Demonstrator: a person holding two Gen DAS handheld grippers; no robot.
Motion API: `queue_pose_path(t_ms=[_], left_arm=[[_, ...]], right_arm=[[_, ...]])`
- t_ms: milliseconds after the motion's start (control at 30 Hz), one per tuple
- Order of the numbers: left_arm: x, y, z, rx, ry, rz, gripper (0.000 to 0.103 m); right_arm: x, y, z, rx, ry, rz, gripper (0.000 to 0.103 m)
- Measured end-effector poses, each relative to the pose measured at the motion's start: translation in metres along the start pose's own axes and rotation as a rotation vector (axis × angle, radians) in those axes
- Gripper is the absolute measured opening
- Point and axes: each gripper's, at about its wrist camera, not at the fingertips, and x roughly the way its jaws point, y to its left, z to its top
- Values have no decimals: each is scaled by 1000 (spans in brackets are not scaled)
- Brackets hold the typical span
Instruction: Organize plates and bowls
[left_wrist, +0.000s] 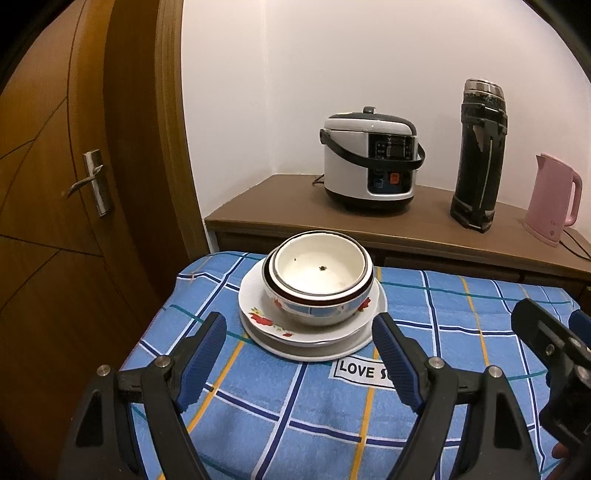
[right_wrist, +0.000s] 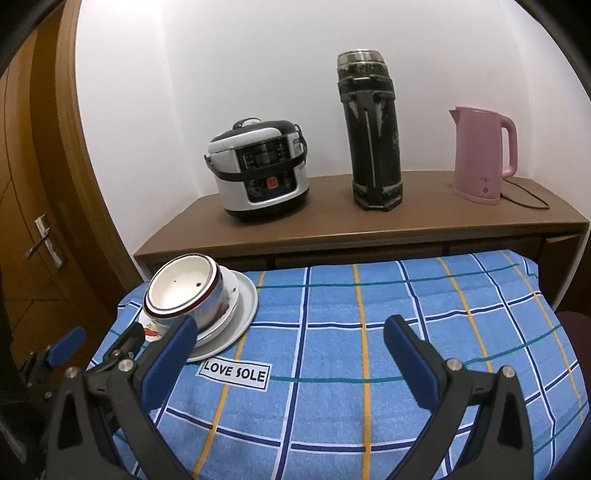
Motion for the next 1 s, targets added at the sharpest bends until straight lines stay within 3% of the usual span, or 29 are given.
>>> queue_pose_path(t_ms=[1000], left_arm=[[-15,6,-11,-11,-20,54,83]], right_arm=[[-14,9,-14,-20,-17,7,103]])
